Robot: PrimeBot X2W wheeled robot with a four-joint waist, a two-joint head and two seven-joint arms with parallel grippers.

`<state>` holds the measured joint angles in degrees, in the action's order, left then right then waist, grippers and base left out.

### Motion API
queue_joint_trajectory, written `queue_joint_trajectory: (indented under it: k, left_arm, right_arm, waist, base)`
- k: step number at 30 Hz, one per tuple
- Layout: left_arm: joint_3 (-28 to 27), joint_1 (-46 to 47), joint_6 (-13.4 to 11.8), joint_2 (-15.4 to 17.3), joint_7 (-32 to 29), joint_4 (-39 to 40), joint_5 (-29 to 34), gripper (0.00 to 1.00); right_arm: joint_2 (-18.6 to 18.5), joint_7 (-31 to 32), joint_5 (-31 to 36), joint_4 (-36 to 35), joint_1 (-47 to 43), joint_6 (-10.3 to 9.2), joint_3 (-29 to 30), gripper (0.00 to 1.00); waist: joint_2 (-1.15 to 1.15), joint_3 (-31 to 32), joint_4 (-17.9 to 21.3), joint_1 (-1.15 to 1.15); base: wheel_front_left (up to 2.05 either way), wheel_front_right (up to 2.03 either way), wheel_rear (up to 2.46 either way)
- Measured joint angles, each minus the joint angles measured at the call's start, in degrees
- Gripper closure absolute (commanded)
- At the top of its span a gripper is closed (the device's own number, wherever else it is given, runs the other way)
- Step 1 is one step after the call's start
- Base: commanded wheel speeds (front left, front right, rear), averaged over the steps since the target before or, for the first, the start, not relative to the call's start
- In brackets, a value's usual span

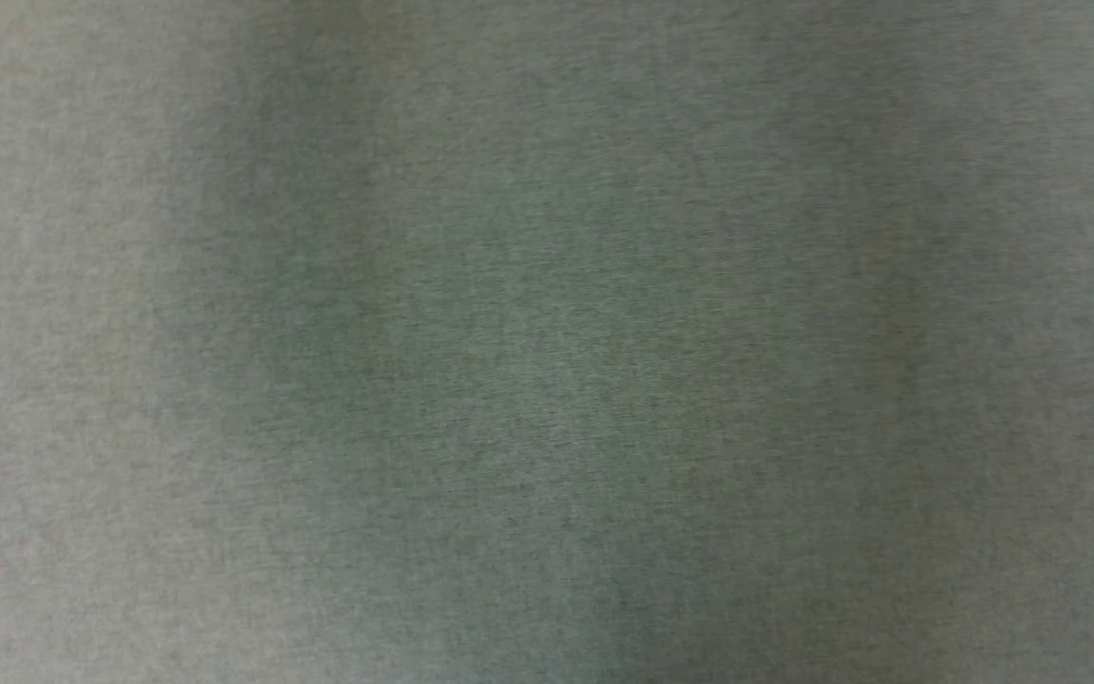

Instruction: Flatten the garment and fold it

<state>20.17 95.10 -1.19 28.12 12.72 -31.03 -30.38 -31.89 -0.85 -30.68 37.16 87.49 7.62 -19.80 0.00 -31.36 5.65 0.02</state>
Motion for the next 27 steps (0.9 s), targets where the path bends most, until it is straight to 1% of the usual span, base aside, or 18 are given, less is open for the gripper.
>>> queue_joint_trajectory:
  k: [2, 5, 10, 13, 16, 19, 22, 27]
  left_arm:
    - [0.5, -1.8, 0.8, -0.8, 0.5, -1.1, 0.0, 1.0]
    - [1.5, -7.7, 1.7, -1.8, 1.4, -1.2, -0.1, 1.0]
    - [4.3, -24.6, 2.3, -3.4, 1.7, 0.7, -0.5, 1.0]
    - [6.3, -35.6, 2.7, -3.3, 1.7, 2.0, -1.2, 1.0]
    - [8.2, -46.3, 2.6, -2.8, -0.2, 4.7, -2.4, 1.0]
    - [9.1, -55.9, 2.1, -0.6, -3.6, 8.0, -4.5, 1.0]
    - [9.6, -65.0, 1.5, 3.1, -8.2, 12.2, -7.0, 1.0]
    - [9.2, -78.2, -0.7, 9.0, -16.3, 21.3, -13.0, 1.0]
  right_arm:
    - [0.7, -1.6, -0.6, 1.1, -1.4, 0.0, -1.8, 1.0]
    - [1.2, -4.0, -1.4, 2.0, -6.1, -0.01, -5.3, 1.0]
    - [1.5, -7.8, -2.5, 3.7, -18.3, -0.01, -11.3, 1.0]
    - [1.0, -9.4, -2.6, 4.0, -25.9, -0.01, -15.2, 1.0]
    - [-0.3, -10.3, -3.8, 3.2, -32.9, -0.01, -18.3, 1.0]
    - [-2.1, -10.5, -5.7, 1.7, -39.0, -0.01, -20.9, 1.0]
    - [-4.4, -10.3, -7.8, -0.9, -44.4, -0.01, -23.7, 1.0]
    - [-9.4, -8.2, -10.7, -4.5, -51.4, -0.01, -26.4, 1.0]
  waist:
    - [0.0, -0.4, -0.7, -0.01]
    - [0.0, -0.3, -1.7, -0.01]
    - [0.0, 2.1, -2.7, -0.02]
    - [0.01, 4.3, -3.2, -0.03]
    - [0.01, 6.9, -3.8, -0.03]
    - [0.01, 9.7, -4.4, -0.04]
    - [0.01, 12.7, -4.9, -0.04]
    - [0.01, 17.7, -6.0, -0.05]
  base:
    - [0.0, 0.0, 0.0]
    - [0.0, 0.0, 0.0]
    - [0.0, 0.0, 0.0]
    - [0.0, 0.0, 0.0]
    - [0.0, 0.0, 0.0]
    - [0.0, 0.0, 0.0]
    - [0.0, 0.0, 0.0]
    - [0.0, 0.0, 0.0]
